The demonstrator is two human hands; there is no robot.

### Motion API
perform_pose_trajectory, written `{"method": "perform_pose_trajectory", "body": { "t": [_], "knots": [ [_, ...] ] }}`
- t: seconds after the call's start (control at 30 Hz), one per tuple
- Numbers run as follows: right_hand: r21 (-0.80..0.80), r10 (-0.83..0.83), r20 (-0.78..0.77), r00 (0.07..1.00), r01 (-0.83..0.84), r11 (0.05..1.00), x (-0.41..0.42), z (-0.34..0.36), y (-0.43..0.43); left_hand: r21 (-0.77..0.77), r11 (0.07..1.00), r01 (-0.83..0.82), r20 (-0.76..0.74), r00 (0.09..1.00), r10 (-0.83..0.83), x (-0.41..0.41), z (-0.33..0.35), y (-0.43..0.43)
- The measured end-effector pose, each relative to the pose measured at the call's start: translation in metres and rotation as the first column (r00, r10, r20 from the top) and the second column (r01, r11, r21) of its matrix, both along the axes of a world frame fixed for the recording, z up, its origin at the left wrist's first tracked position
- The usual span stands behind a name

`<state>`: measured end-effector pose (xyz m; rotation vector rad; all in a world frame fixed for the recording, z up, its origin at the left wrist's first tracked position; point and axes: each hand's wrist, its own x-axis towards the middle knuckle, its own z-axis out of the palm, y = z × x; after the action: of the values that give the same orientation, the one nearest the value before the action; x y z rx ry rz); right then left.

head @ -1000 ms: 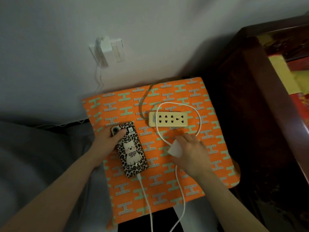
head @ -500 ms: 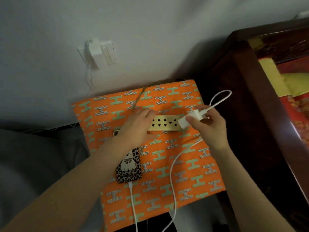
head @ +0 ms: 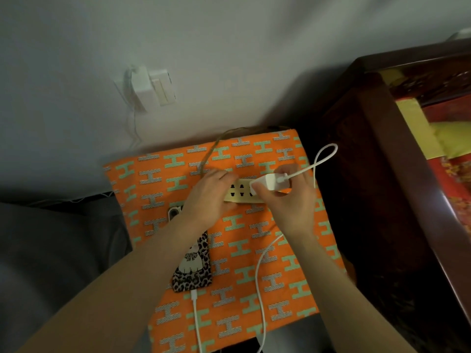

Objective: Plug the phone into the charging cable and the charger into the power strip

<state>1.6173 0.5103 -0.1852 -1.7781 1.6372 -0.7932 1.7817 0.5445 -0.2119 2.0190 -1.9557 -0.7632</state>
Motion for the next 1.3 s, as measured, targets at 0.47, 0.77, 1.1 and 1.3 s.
{"method": "perform_pose_trajectory", "body": {
  "t": [0.47, 0.77, 1.1, 1.3],
  "knots": [
    [0.024, 0.025, -0.232, 0.972, -0.020, 1.000, 0.013, 0.004, -0.010, 0.026, 1.000, -0.005, -0.020, 1.000, 0.005, 0.001, -0.002, -0.003],
    [0.005, 0.024, -0.370, 0.929, -0.024, 1.000, 0.025, -0.004, 0.005, 0.000, 0.999, -0.035, -0.047, 0.998, 0.035, 0.002, -0.008, 0.002],
    [0.050, -0.044, -0.346, 0.937, 0.065, 0.997, 0.031, -0.012, 0.013, 0.044, 0.999, 0.023, -0.013, 1.000, -0.023, -0.002, -0.002, -0.003],
    [0.189, 0.016, -0.336, 0.942, 0.050, 0.981, 0.032, -0.003, 0.000, 0.093, 0.993, 0.067, 0.059, 0.996, -0.073, -0.001, 0.008, -0.012]
  ]
}}
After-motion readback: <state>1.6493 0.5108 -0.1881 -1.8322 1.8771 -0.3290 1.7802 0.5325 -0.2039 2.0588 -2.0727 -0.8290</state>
